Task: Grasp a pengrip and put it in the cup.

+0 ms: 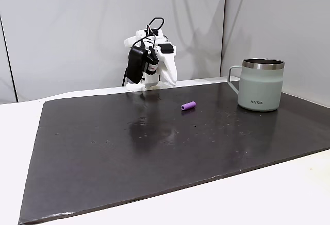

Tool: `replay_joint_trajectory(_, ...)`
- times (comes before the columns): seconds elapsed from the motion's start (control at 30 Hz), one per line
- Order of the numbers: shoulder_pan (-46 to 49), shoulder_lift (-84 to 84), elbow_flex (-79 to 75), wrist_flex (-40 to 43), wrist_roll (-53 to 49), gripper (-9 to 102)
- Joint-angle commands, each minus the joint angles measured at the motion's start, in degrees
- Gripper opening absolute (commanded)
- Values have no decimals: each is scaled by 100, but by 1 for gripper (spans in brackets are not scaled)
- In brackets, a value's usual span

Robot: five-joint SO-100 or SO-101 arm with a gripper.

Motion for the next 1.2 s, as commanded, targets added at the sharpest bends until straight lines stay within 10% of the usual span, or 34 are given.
replay_joint_trajectory(0.0, -53, 70, -26, 35, -70, 0)
replay_joint_trajectory(0.8, -431, -35, -369, 0, -229, 0)
replay_joint_trajectory(1.17, -492, -3445, -2268, -650, -237, 0)
